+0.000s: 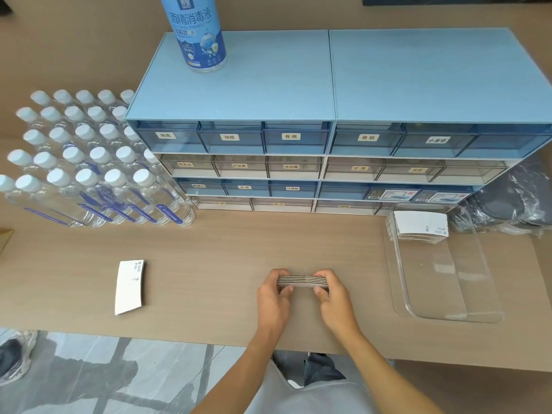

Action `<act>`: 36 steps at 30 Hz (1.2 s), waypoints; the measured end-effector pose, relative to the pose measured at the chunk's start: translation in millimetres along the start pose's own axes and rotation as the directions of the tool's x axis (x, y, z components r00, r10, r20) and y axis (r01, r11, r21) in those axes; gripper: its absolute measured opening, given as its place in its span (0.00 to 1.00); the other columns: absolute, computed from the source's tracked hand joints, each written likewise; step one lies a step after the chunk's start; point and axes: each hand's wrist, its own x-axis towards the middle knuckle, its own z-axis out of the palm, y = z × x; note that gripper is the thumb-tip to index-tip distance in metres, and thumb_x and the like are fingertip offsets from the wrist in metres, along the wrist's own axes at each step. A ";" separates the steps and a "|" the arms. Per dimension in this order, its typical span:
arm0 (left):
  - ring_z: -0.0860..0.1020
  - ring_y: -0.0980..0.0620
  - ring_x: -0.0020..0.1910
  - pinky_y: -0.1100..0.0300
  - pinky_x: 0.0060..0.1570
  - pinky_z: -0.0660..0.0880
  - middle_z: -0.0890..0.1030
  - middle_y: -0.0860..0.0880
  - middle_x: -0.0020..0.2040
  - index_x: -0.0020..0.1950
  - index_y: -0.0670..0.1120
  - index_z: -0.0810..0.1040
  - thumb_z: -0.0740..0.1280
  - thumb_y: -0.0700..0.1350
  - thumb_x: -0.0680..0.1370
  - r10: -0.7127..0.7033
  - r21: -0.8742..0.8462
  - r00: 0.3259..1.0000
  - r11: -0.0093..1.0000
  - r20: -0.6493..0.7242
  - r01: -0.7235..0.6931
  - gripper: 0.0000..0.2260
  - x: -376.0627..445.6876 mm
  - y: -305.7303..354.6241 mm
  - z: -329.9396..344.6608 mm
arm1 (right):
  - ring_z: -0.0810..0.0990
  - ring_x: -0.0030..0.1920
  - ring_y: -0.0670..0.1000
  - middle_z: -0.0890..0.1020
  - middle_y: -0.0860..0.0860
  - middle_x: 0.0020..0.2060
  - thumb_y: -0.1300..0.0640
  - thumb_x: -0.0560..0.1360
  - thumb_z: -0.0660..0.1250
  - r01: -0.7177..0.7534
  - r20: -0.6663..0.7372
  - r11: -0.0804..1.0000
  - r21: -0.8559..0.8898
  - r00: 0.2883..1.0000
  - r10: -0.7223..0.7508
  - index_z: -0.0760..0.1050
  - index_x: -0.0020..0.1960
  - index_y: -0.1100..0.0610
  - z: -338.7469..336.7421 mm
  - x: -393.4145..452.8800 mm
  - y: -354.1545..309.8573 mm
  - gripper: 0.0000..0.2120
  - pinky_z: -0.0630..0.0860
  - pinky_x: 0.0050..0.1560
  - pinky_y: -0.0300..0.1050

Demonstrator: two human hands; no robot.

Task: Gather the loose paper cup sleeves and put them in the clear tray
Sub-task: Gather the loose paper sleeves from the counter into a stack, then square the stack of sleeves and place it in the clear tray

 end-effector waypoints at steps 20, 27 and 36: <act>0.78 0.49 0.35 0.56 0.37 0.76 0.80 0.45 0.40 0.48 0.43 0.75 0.77 0.40 0.71 -0.554 -0.577 0.754 0.763 -0.353 0.290 0.12 -16.1 -24.8 -129.1 | 0.81 0.45 0.50 0.82 0.51 0.45 0.66 0.71 0.71 -0.082 0.305 0.996 0.040 0.950 0.066 0.75 0.51 0.55 112.7 30.0 -112.4 0.12 0.76 0.45 0.40; 0.81 0.45 0.41 0.49 0.44 0.81 0.81 0.44 0.45 0.47 0.45 0.74 0.78 0.39 0.69 -0.724 -0.753 0.543 0.616 -0.425 0.231 0.14 -20.3 -53.8 -183.7 | 0.83 0.49 0.54 0.82 0.54 0.49 0.62 0.68 0.72 0.086 0.507 0.977 -0.198 0.862 0.027 0.74 0.53 0.58 195.4 28.6 -157.9 0.15 0.79 0.48 0.46; 0.80 0.46 0.41 0.55 0.42 0.77 0.82 0.43 0.49 0.52 0.44 0.74 0.77 0.41 0.69 -0.833 -0.880 0.382 0.466 -0.400 0.095 0.16 4.4 -77.2 -249.1 | 0.78 0.59 0.59 0.80 0.57 0.57 0.58 0.68 0.70 0.396 0.662 0.833 -0.387 0.748 -0.048 0.75 0.59 0.61 296.9 38.1 -214.3 0.20 0.77 0.59 0.54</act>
